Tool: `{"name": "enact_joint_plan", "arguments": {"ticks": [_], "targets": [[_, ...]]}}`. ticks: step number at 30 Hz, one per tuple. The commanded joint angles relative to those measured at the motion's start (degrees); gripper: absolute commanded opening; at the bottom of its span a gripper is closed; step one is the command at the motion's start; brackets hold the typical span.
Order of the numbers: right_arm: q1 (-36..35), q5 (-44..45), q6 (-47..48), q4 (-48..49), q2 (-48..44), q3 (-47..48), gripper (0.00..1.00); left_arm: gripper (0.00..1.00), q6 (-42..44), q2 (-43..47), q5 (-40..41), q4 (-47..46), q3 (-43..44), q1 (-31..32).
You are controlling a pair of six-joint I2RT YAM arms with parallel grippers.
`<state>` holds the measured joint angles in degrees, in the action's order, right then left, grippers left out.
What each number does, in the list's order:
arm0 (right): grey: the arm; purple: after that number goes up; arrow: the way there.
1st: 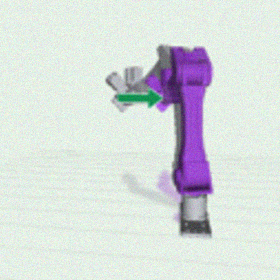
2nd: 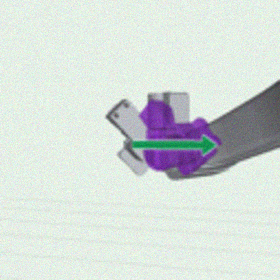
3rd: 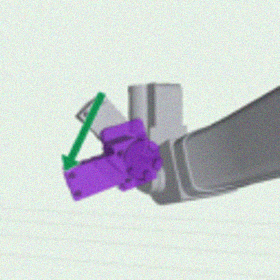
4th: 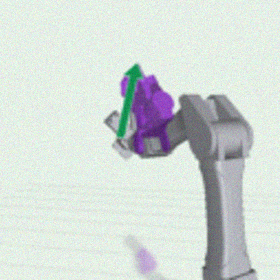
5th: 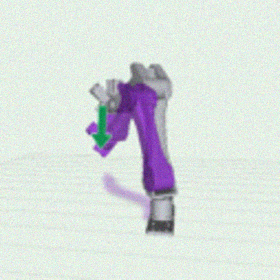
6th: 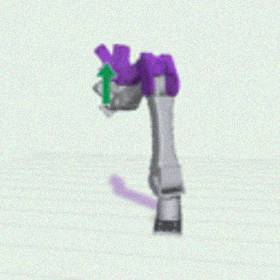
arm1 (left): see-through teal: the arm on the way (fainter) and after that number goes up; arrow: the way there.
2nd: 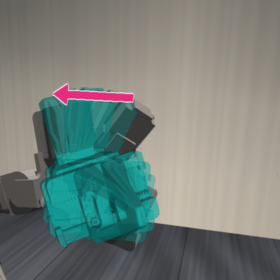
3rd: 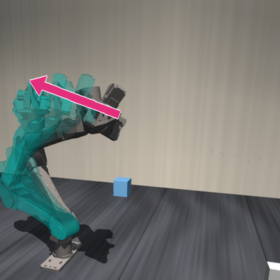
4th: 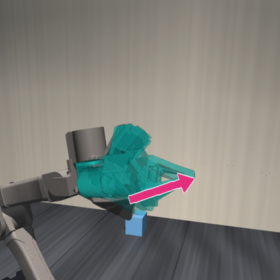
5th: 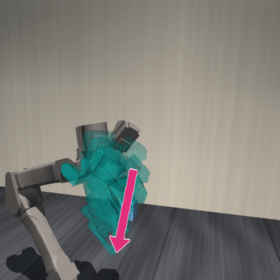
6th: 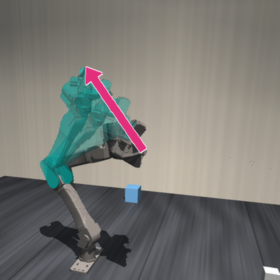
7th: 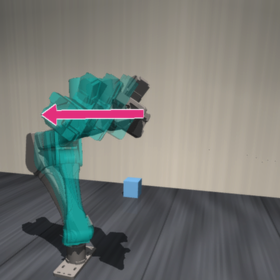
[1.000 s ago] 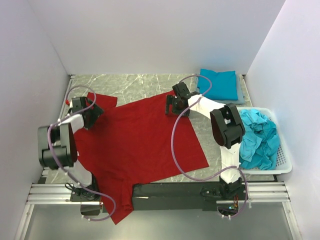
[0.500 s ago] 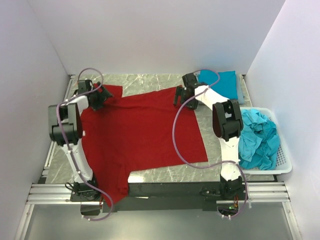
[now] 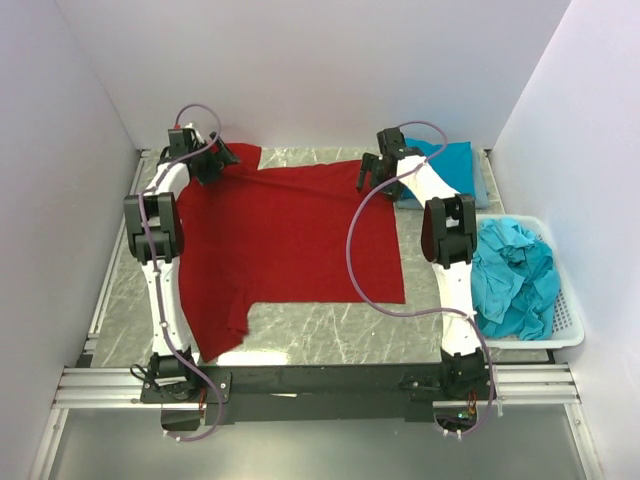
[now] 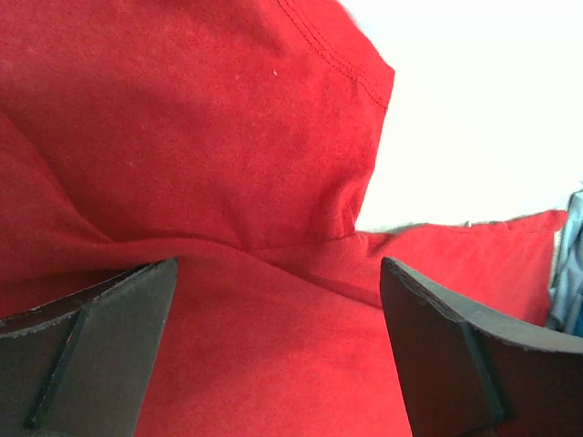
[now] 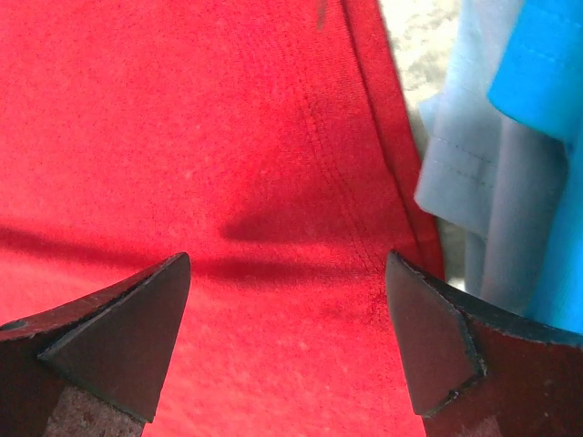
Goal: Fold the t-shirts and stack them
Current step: Flatten the tshirt out
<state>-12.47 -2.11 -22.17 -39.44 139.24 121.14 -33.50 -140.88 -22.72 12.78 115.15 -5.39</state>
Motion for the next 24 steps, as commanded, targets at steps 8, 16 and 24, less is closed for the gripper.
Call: {"name": "enact_joint_plan", "arguments": {"ticks": [8, 16, 24], "targets": [[0.6, -2.9, 4.9, 1.6, -2.2, 4.3, 0.94, 0.99, 4.7, -5.6, -5.9, 3.4, 15.0, -0.1], [-2.8, -1.4, 6.4, 5.9, -18.3, -7.2, 0.95, 0.99, 2.9, 16.5, -5.1, 2.3, 0.6, -0.1], [-11.3, -0.8, -1.4, 19.2, -41.8, -46.3, 0.95, 0.99, -6.0, 48.3, -0.6, -4.4, -44.9, 0.8]]}}
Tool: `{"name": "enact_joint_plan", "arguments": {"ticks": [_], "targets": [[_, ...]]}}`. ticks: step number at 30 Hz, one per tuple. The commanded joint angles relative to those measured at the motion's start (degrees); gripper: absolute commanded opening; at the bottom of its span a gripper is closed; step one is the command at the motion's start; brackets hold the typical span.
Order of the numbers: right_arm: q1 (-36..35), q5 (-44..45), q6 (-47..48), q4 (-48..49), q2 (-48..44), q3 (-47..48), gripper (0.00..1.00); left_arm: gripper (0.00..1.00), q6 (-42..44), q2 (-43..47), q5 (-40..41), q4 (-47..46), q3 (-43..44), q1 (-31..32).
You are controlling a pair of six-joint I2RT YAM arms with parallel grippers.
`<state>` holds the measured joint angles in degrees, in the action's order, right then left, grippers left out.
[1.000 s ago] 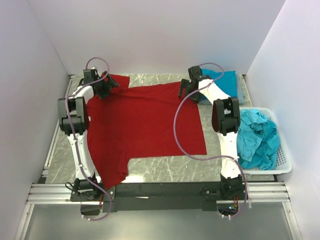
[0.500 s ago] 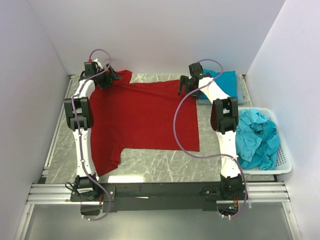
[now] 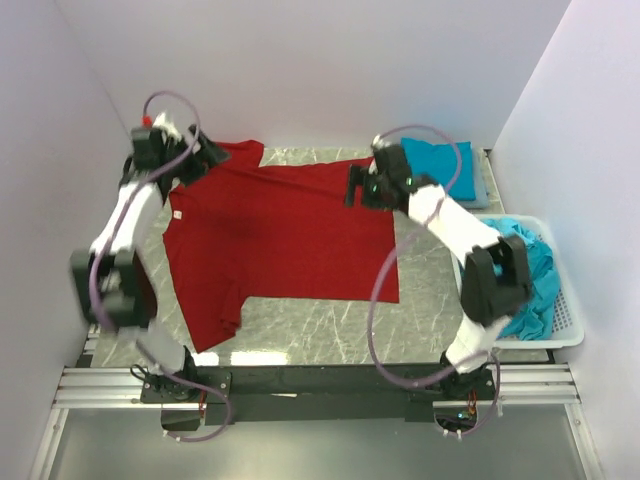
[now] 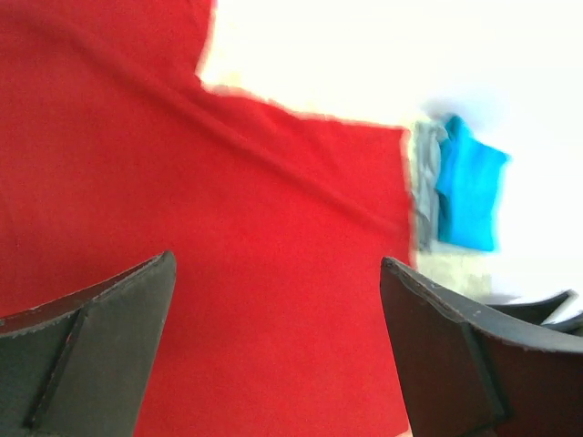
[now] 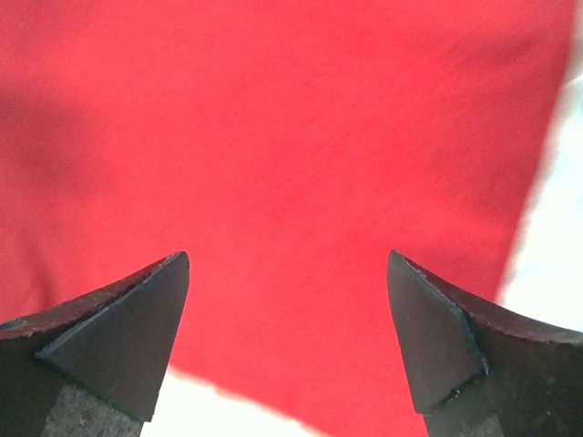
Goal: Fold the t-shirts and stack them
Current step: Flatten the tshirt out
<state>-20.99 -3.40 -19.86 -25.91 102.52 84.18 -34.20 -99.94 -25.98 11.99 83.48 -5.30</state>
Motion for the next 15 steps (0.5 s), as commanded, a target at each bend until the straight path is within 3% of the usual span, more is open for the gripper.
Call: {"name": "enact_joint_plan", "arguments": {"ticks": [1, 4, 7, 15], "targets": [[-3.8, 0.6, -5.5, 7.0, -8.5, -12.2, 0.95, 0.99, -7.2, 13.5, 3.6, -4.2, -22.4, 1.0], [-6.9, -0.1, -8.9, 9.7, -14.4, -22.4, 0.95, 0.99, -14.0, 25.2, 8.6, -5.0, -39.0, 2.3], [-8.4, -3.0, -11.2, 12.5, -18.8, -31.0, 0.95, 0.99, -17.8, 35.7, 12.9, -2.2, -50.1, 2.9], [-9.2, -4.3, -13.5, 14.9, -22.0, -44.5, 0.95, 0.99, -25.9, 63.5, 24.8, 14.6, -62.2, 3.0]]}}
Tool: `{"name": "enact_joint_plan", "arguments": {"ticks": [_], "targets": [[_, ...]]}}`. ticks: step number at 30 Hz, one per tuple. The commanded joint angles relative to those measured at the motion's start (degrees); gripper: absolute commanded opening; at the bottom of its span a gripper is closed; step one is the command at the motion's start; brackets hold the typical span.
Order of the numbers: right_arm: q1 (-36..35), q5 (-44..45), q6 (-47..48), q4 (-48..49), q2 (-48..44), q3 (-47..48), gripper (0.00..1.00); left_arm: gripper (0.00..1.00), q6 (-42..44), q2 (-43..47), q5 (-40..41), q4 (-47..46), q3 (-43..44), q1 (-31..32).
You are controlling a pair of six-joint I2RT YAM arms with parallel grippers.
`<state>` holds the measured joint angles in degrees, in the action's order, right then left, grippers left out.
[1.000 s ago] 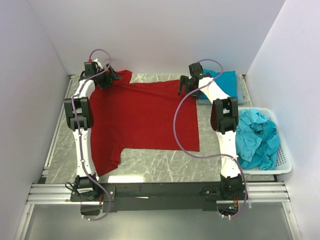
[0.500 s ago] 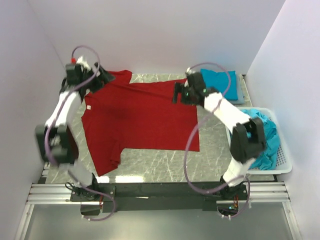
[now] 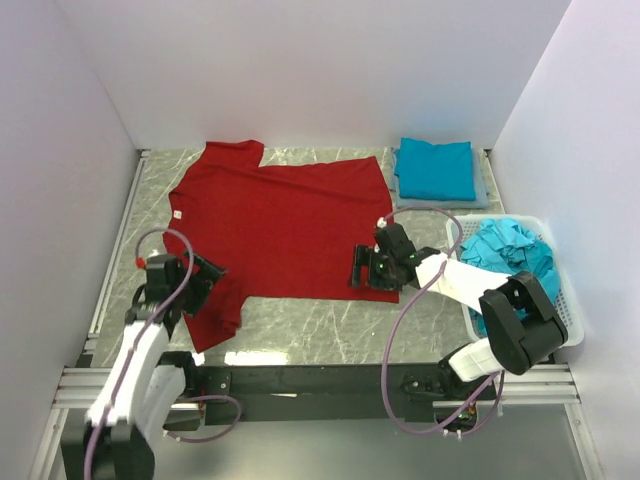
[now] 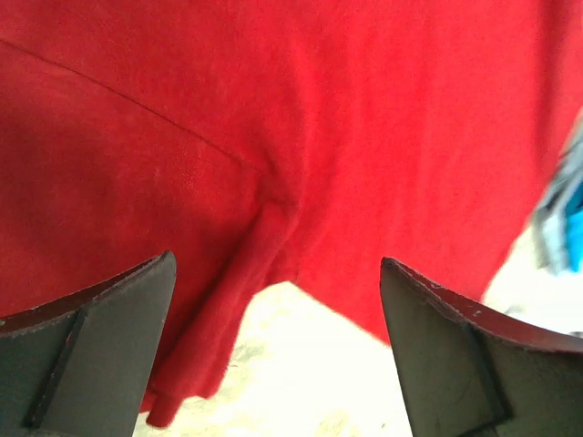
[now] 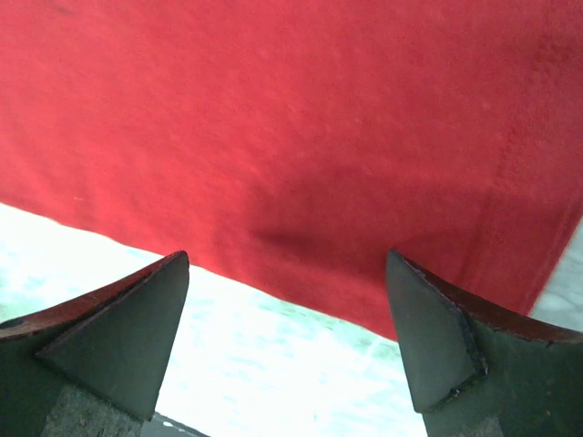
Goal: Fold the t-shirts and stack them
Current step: Flatten the tshirt out
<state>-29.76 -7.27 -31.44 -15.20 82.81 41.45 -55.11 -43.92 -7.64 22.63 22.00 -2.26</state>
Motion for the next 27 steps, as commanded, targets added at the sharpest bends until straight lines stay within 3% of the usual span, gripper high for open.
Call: {"name": "enact_joint_plan", "arguments": {"ticks": [1, 5, 14, 27], "targets": [[-0.4, -0.4, -1.9, 4.5, -2.1, -2.2, 0.95, 0.99, -6.3, 9.1, 7.0, 5.0, -1.9, 0.0], [-0.3, 1.2, -2.0, 4.5, -0.5, -2.6, 0.95, 0.99, -9.4, 11.1, 7.5, 3.4, -5.0, 0.0], [4.1, 4.4, -0.7, -0.2, -2.0, -2.1, 0.95, 1.00, -8.7, -4.2, 13.5, -0.1, -4.2, -0.1], [8.0, 4.6, 0.7, -0.9, -1.1, -2.5, 0.95, 0.99, -4.0, -11.3, 23.8, -1.5, 2.4, -4.6]]}}
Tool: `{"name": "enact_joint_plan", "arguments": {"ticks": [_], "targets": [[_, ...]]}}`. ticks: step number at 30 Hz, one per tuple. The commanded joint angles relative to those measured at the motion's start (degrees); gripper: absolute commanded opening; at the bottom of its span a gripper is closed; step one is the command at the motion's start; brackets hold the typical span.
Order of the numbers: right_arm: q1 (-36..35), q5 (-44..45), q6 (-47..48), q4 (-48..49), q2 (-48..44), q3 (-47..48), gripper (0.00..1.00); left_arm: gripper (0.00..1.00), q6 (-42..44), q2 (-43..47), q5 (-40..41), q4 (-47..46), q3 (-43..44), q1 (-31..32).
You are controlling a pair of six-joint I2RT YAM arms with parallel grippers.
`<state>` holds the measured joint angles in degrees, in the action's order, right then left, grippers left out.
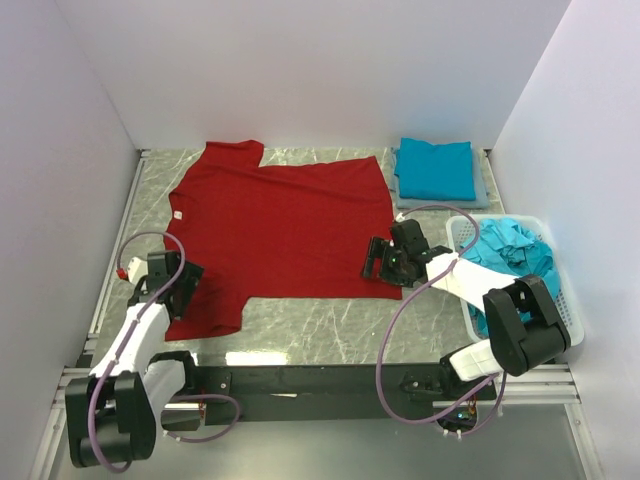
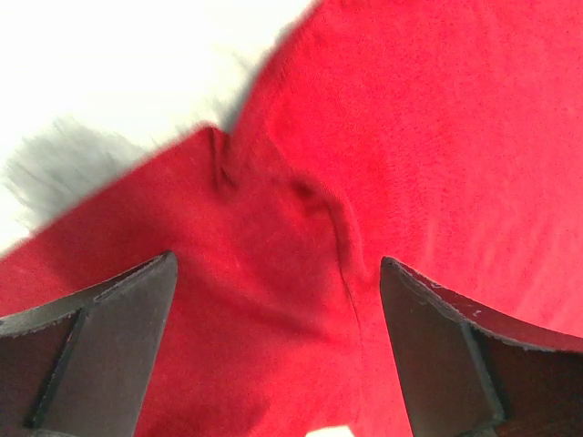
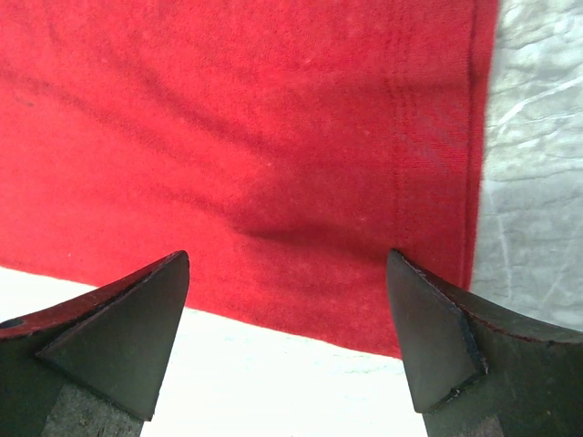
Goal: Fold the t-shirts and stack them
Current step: Flatten the tshirt out
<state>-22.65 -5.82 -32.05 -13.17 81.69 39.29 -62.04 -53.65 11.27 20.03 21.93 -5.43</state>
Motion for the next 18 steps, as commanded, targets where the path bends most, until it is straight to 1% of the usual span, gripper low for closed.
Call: {"name": "enact_joint_plan", "arguments": {"ticks": [1, 4, 7, 8, 11, 12, 14, 15, 17, 18], "targets": [[0.9, 3.5, 1.4, -3.0, 0.0, 0.0, 0.95, 0.99, 4.3, -2.2, 4.6, 0.2, 2.9, -1.9], [1.0, 4.6, 1.7, -3.8, -0.7, 0.8, 0.95, 0.99, 4.8, -4.6, 3.7, -0.4, 4.4, -3.3], [1.0, 2.6, 2.7, -3.6, -1.7, 1.7, 0.95, 0.99, 4.9, -5.7, -0.4, -0.6, 5.6, -3.5], [1.0, 2.0, 3.0, -3.8, -2.7, 1.9, 0.95, 0.99, 4.6, -5.1, -2.2, 1.0, 6.4, -3.6], [1.0, 1.8, 3.8, -4.2, -5.0, 3.4, 0.96, 0.99, 3.9, -1.3, -3.0, 4.0, 7.4, -3.5], [0.9, 1.8, 3.8, -4.5, -5.6, 3.7, 0.96, 0.99, 3.3, -0.3, -2.8, 7.5, 8.4, -3.4], [0.9, 1.7, 3.9, -4.7, -7.3, 4.3, 0.96, 0.99, 3.3, 1.6, -2.7, 11.1, 9.6, -3.1], [0.9, 1.6, 4.0, -4.8, -7.9, 4.4, 0.96, 0.99, 3.2, 2.1, -3.1, 15.1, 10.6, -2.8], [1.0, 1.1, 3.8, -4.8, -9.0, 4.3, 0.96, 0.99, 2.5, 3.6, -4.4, 17.7, 10.2, -1.9], [1.0, 0.9, 3.8, -4.7, -9.3, 3.9, 0.96, 0.99, 1.3, 4.5, -6.3, 18.2, 9.3, -1.3]]}}
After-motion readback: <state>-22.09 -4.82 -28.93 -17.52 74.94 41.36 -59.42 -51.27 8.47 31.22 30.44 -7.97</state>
